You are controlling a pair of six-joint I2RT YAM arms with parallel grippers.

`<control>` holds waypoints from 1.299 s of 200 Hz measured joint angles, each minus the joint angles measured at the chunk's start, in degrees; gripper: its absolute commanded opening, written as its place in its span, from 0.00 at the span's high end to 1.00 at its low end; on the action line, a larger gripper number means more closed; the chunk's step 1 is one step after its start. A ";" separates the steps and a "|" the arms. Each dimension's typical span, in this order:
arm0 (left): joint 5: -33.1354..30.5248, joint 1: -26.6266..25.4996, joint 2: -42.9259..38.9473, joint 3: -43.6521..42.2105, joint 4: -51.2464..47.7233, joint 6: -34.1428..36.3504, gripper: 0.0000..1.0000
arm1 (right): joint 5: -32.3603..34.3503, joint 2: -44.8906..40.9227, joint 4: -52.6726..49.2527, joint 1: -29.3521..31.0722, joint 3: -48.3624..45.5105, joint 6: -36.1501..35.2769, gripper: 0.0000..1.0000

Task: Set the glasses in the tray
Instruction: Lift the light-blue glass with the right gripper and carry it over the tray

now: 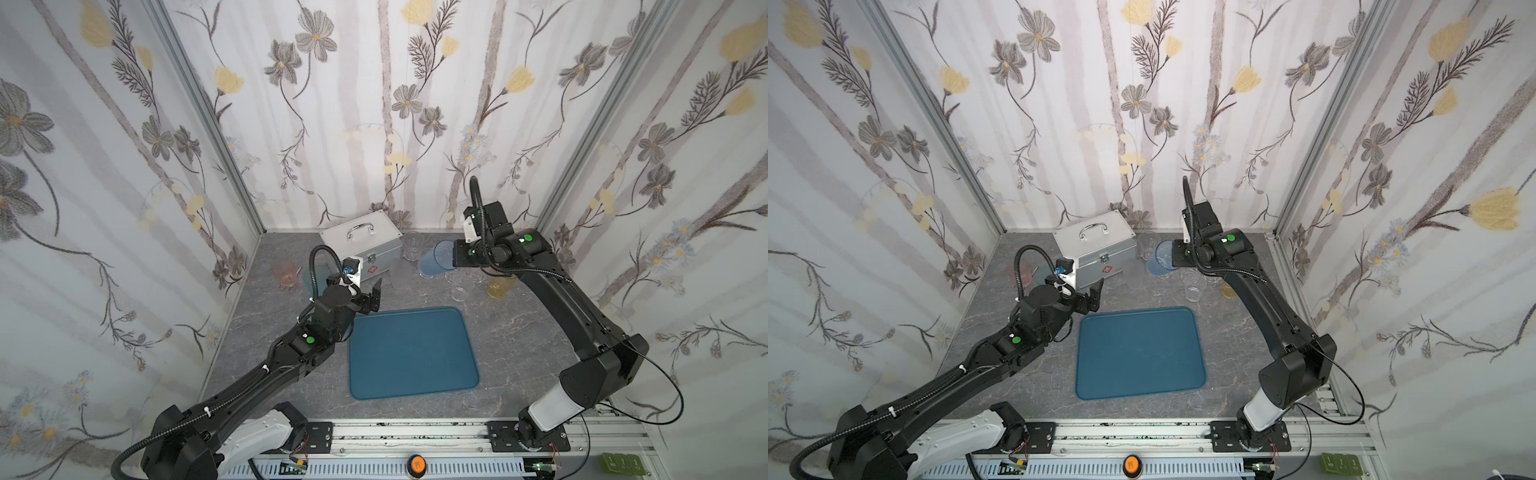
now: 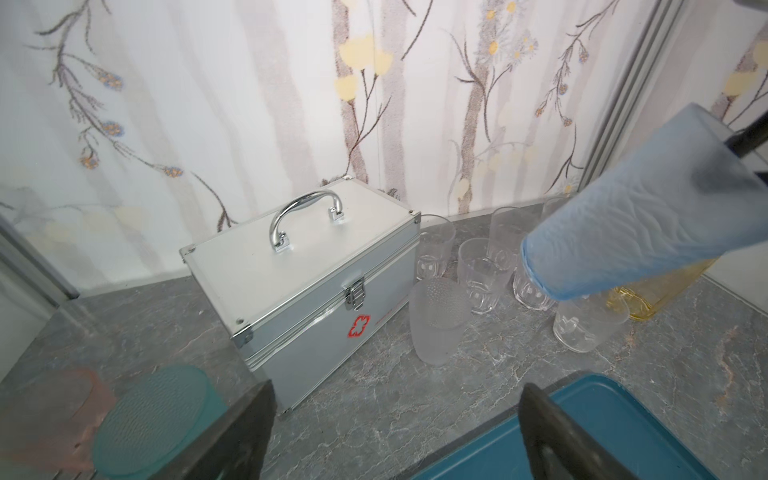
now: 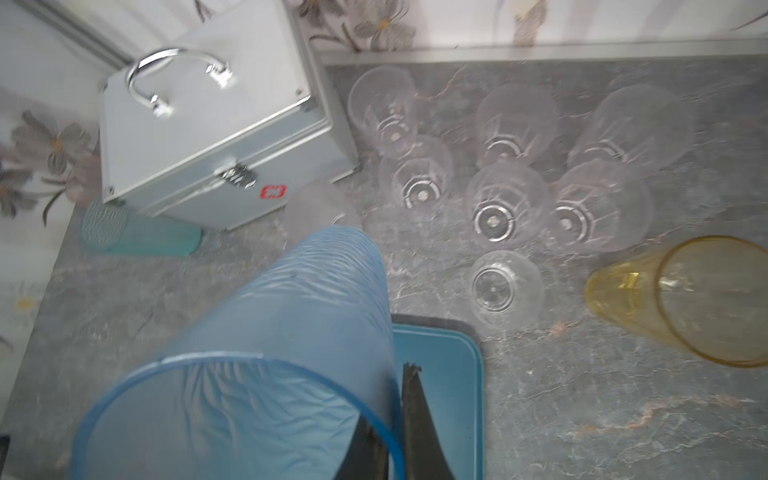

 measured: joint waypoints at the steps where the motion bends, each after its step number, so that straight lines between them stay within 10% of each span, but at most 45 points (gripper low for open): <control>1: 0.13 0.13 -0.11 -0.07 -0.11 -0.17 0.09 | -0.17 0.22 -0.04 0.42 -0.09 0.00 1.00; 140: 10.36 17.79 -4.13 -3.08 -15.56 -16.70 0.15 | 1.38 23.17 -7.67 22.77 13.16 0.68 1.00; 260: 13.66 19.41 -4.55 -3.76 -17.38 -18.40 0.14 | 4.37 33.16 -11.41 26.36 22.67 0.72 1.00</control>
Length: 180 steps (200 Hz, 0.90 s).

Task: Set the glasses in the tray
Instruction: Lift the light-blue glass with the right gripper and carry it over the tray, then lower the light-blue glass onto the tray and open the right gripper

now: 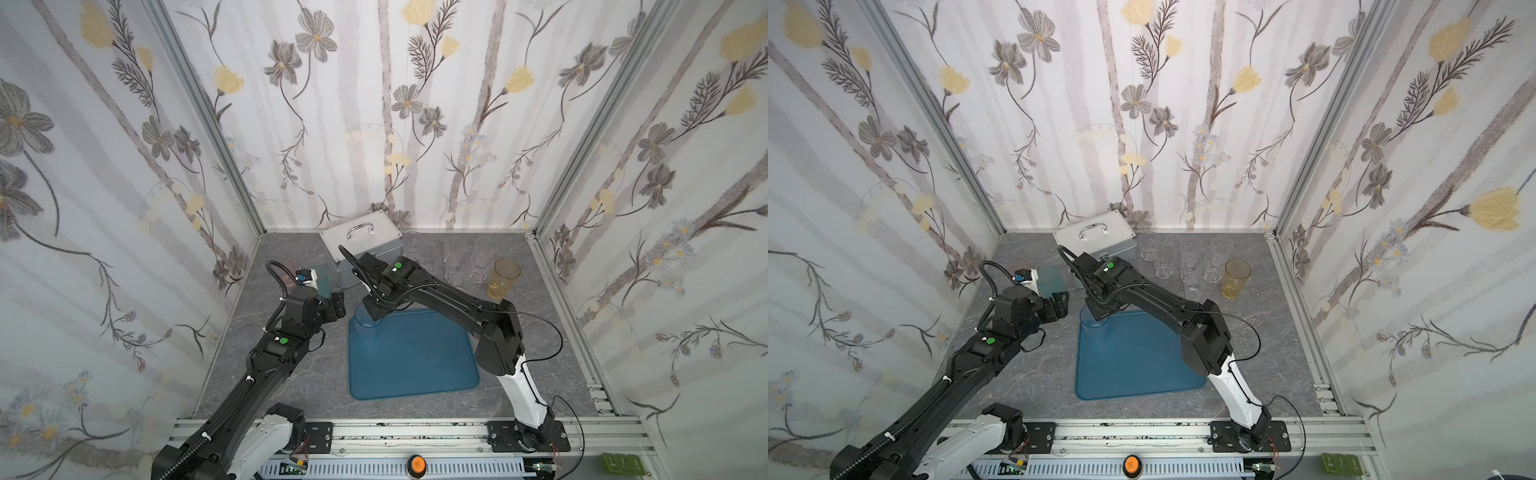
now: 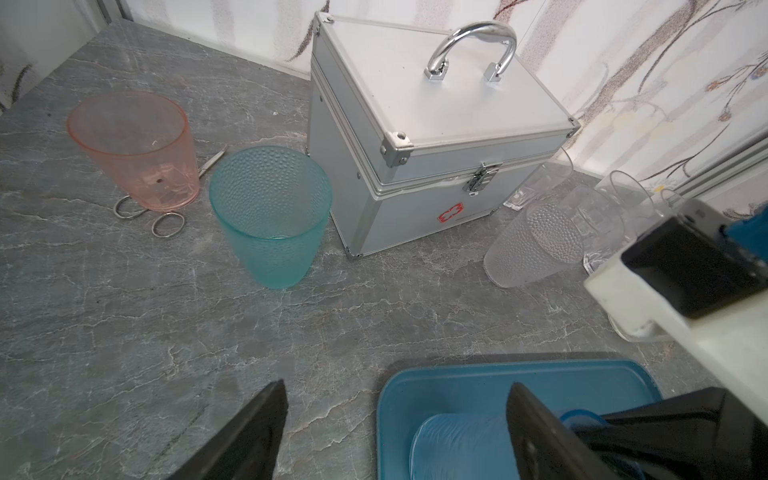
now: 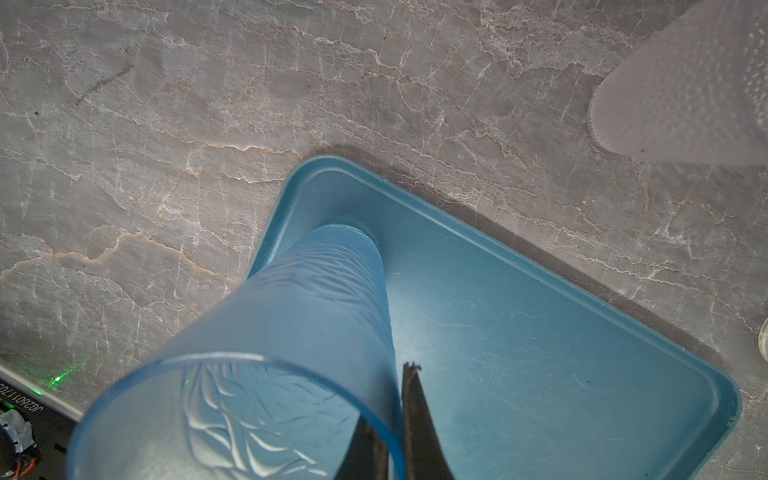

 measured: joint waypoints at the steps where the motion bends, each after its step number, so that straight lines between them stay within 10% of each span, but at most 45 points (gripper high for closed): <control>1: 0.02 0.00 0.00 0.00 0.00 0.00 0.14 | 0.02 0.02 0.02 0.00 0.00 0.00 1.00; 96: 0.37 0.04 0.83 0.04 -0.02 0.07 0.14 | 3.45 3.72 0.50 1.07 5.22 1.14 1.00; 180: 0.55 0.07 0.92 0.37 -0.02 0.17 0.14 | 3.45 4.04 1.38 1.16 5.22 1.88 0.80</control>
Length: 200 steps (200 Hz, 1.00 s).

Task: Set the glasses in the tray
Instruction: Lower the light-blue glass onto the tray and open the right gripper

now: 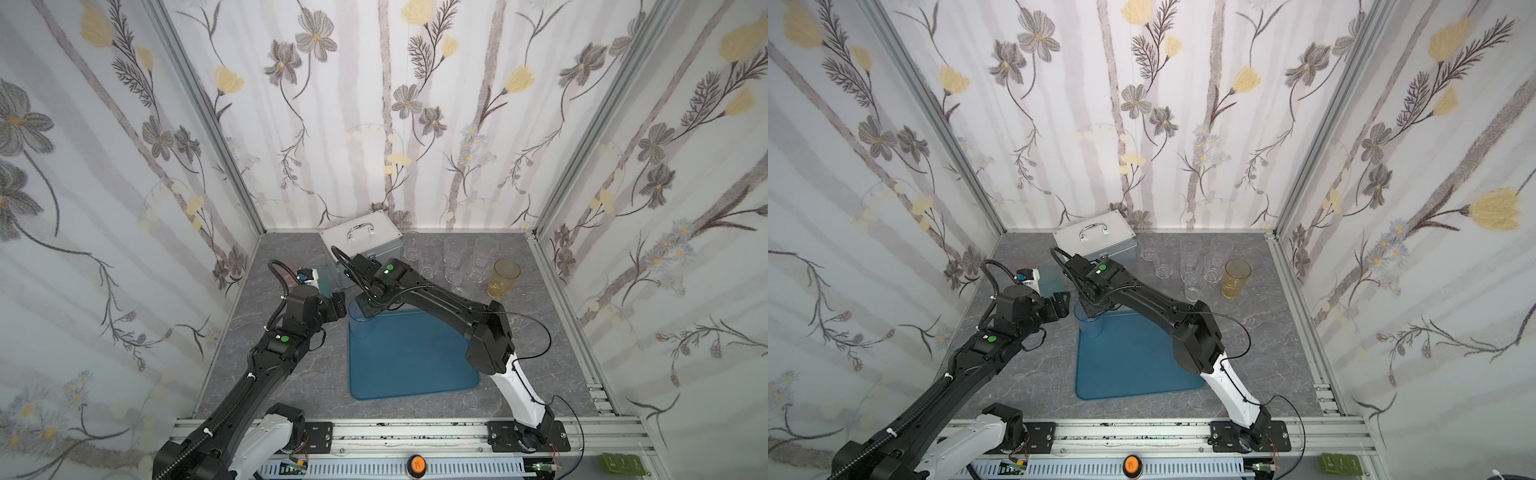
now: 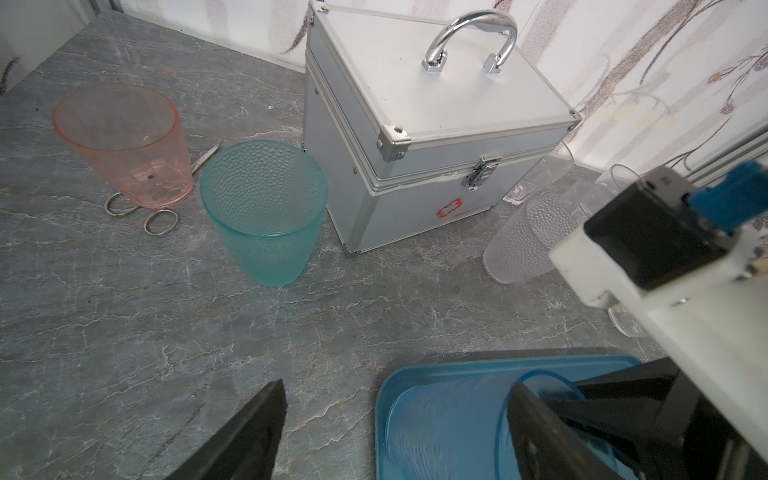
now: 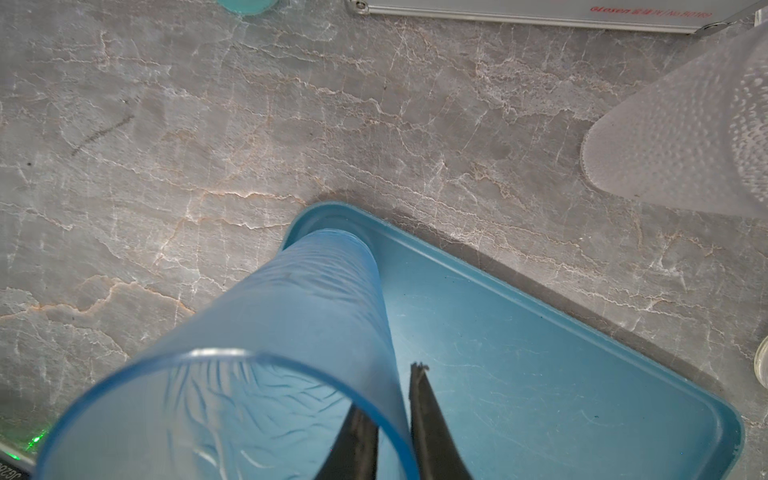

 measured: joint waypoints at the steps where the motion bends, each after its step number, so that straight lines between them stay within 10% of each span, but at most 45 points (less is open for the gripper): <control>1: 0.00 0.00 0.00 0.00 0.00 0.00 0.14 | -0.09 0.00 0.04 0.00 0.00 0.09 0.80; 200: -9.22 -3.72 -0.74 6.12 -0.02 1.68 0.13 | -3.37 -17.57 6.36 -6.32 -6.47 1.18 0.56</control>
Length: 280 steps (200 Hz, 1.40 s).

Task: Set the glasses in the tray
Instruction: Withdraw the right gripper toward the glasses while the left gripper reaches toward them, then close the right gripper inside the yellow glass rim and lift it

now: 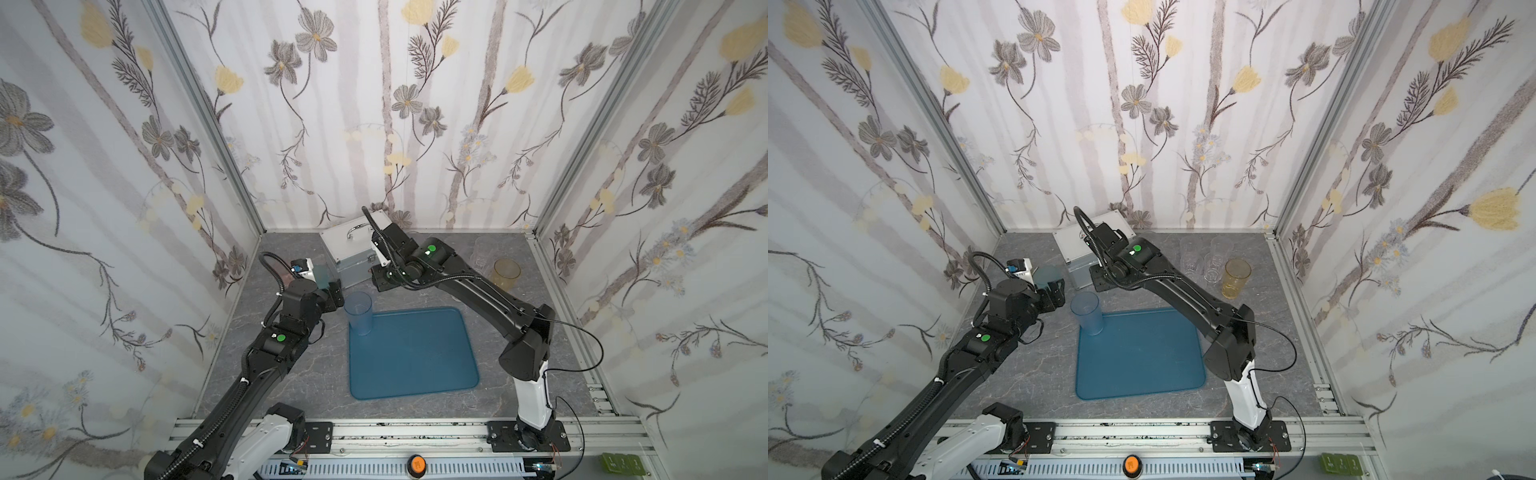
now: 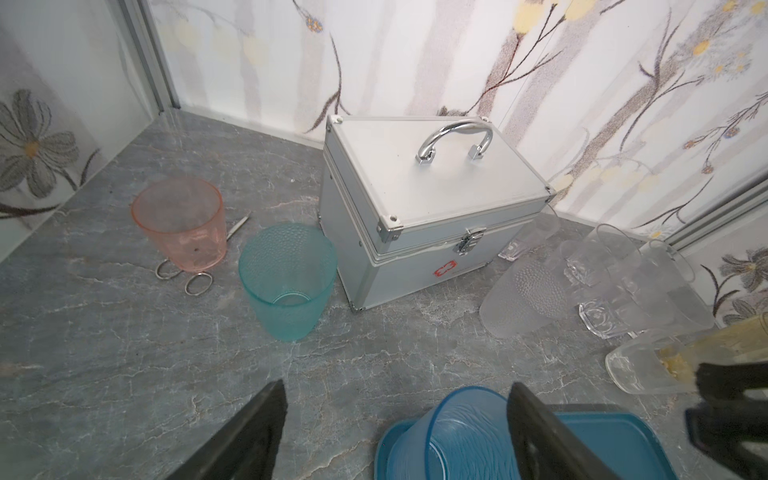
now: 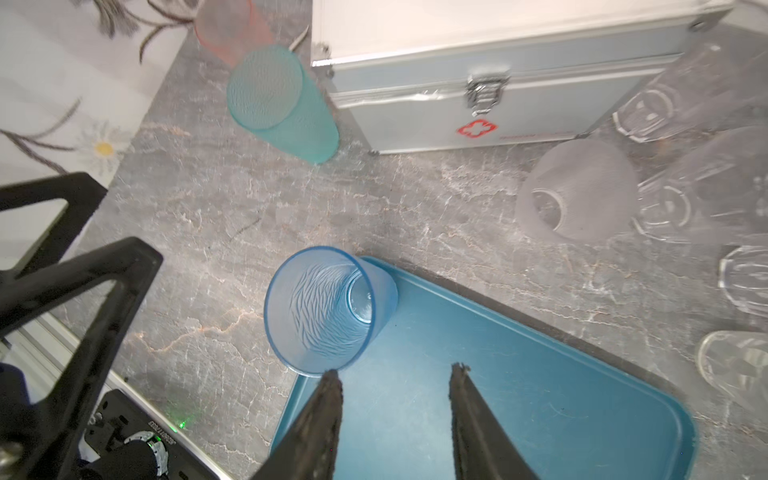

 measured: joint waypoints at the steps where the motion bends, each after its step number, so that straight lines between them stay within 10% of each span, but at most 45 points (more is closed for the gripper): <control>1: -0.15 -0.13 0.09 0.11 0.00 0.00 0.13 | 0.11 -0.24 0.15 -0.13 -0.20 -0.04 0.56; 149: -7.91 -24.65 26.08 14.64 15.54 13.38 0.05 | 6.75 -25.29 16.24 -36.98 -33.70 -1.81 0.54; 280: -3.80 -29.81 36.44 15.76 24.48 17.29 0.02 | 0.04 -24.52 24.81 -54.95 -48.72 0.39 0.62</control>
